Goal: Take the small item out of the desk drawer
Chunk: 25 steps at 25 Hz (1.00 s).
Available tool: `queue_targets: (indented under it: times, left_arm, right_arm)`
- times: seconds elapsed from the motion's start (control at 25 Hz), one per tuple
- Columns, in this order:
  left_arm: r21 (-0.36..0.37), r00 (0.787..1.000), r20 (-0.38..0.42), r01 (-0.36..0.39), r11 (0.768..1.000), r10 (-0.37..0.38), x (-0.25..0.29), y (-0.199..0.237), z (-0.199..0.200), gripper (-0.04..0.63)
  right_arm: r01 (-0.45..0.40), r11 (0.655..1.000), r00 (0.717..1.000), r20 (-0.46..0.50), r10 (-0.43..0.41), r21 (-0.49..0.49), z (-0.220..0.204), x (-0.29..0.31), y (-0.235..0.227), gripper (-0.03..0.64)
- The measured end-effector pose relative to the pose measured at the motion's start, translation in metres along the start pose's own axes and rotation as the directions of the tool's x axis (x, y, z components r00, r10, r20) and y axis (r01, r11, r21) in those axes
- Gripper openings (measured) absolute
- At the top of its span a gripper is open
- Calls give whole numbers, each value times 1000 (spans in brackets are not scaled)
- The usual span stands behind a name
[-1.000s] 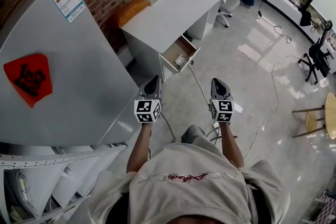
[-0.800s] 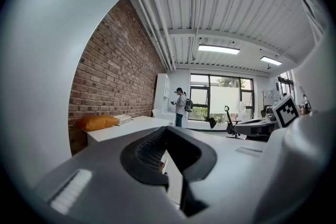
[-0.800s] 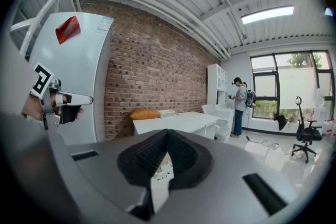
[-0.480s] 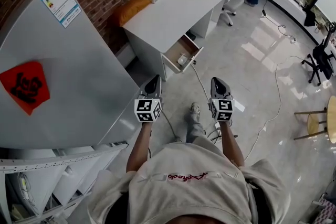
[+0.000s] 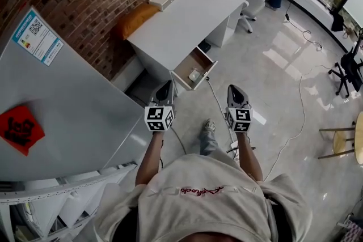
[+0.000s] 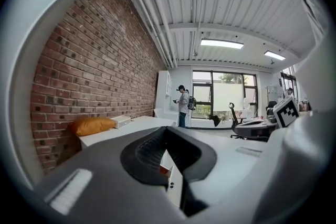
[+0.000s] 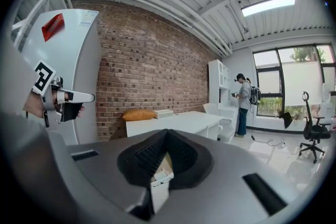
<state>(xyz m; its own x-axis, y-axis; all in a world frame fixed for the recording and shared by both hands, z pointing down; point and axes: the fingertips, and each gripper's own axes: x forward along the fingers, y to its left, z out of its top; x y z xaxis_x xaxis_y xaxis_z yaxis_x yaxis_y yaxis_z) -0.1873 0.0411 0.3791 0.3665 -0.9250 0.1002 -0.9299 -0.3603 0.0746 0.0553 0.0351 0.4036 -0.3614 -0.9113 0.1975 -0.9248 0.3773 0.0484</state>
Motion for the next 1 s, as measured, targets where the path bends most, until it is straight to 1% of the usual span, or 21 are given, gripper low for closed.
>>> queue_targets:
  times: [0.28,0.52,1.0]
  left_arm:
    - [-31,1000,-10,-7,999,7,77,-3,9,9]
    - [-33,1000,-21,-13,999,13,141,-8,14,9]
    - [-24,998,-44,-41,999,40,241,7,18,9]
  right_arm:
    - [-15,1000,1000,-22,15,-1,9,55,-54,11]
    - [-29,1000,999,-21,29,-2,17,101,-99,11]
    - [-61,998,997,-36,61,7,19,185,-157,11]
